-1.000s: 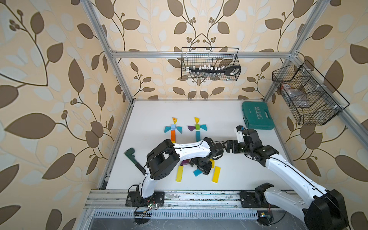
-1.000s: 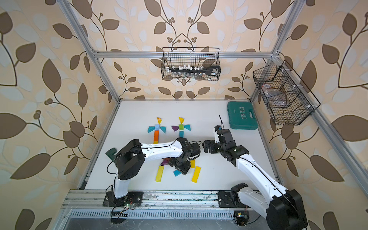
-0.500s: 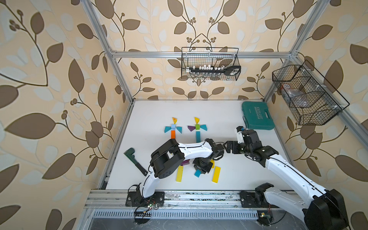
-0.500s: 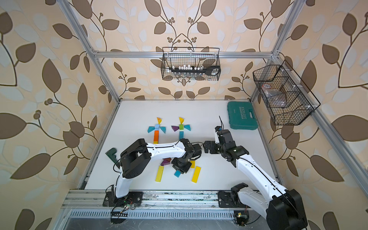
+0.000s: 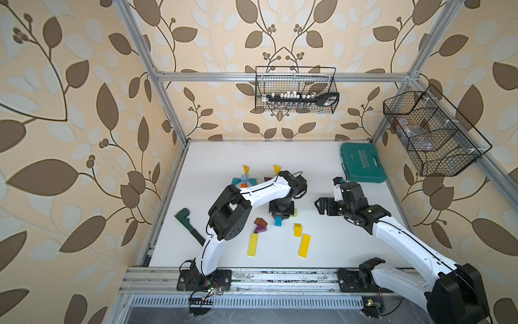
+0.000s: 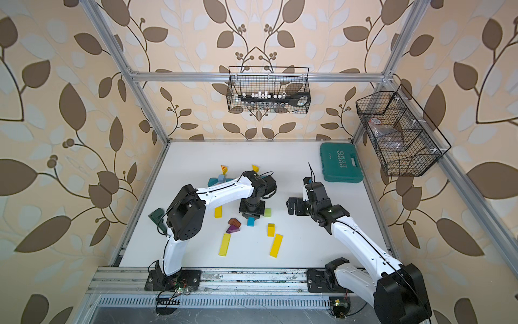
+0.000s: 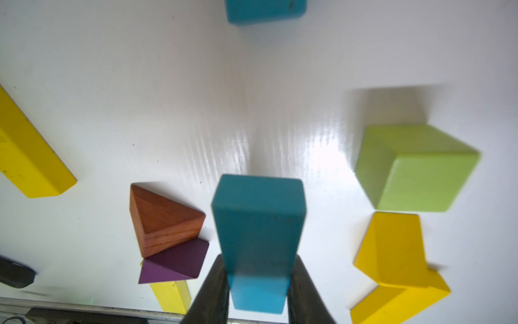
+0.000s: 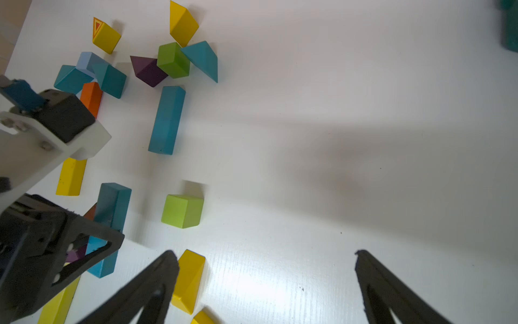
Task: Assemble a small pinwheel with building blocks
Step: Pick up the building block from the center of the board, then assemble the building block at the center of the board.
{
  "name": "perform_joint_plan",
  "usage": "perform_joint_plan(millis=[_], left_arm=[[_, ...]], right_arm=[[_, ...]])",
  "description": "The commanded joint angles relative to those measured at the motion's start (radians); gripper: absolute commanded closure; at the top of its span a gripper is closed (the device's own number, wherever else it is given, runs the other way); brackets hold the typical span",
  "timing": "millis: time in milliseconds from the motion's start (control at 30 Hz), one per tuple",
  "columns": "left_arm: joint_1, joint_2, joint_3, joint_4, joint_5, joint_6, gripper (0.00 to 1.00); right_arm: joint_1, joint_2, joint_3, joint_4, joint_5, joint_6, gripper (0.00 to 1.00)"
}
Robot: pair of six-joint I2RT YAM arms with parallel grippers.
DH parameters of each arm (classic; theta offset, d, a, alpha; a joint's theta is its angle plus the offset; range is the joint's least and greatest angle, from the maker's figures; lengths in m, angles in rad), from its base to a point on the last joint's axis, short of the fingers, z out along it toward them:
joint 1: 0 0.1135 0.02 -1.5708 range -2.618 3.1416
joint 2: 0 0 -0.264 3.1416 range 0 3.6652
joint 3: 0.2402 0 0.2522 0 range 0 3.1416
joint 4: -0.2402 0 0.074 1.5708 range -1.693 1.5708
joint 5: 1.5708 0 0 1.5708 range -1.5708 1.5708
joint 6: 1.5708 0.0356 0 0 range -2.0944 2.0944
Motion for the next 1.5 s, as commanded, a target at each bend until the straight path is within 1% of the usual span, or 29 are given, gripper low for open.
perform_joint_plan(millis=[0,367,400,467,700,833,900,1067,1300,1467], left_arm=[[-0.004,0.062,0.061,-0.089,-0.017,-0.076,0.75],[0.054,0.098,0.061,-0.035,0.015,-0.087,0.71],[0.057,0.103,0.064,-0.035,0.015,-0.087,0.71],[0.061,0.106,0.060,-0.027,0.024,-0.086,0.69],[0.063,0.105,0.054,0.010,0.055,-0.060,0.67],[0.063,0.106,0.057,0.013,0.061,-0.046,0.62],[0.062,0.106,0.051,0.014,0.055,-0.043,0.57],[0.062,0.109,0.037,0.018,0.053,-0.030,0.57],[0.064,0.117,0.044,0.025,0.044,-0.011,0.65],[0.070,0.126,0.051,0.023,0.042,-0.003,0.66]], right_arm=[[-0.007,0.012,-0.013,0.015,-0.002,-0.012,0.00],[-0.037,0.042,-0.001,0.026,-0.034,-0.017,0.00],[-0.040,0.046,0.001,0.028,-0.034,-0.017,0.00],[-0.041,0.052,0.003,0.026,-0.035,-0.017,0.00],[-0.048,0.057,0.005,0.028,-0.038,-0.016,0.00],[-0.050,0.062,0.007,0.028,-0.041,-0.017,0.00],[-0.049,0.065,0.006,0.029,-0.040,-0.017,0.00],[-0.053,0.066,0.009,0.029,-0.043,-0.017,0.00],[-0.053,0.071,0.010,0.029,-0.042,-0.017,0.00],[-0.055,0.077,0.013,0.029,-0.043,-0.016,0.00]])
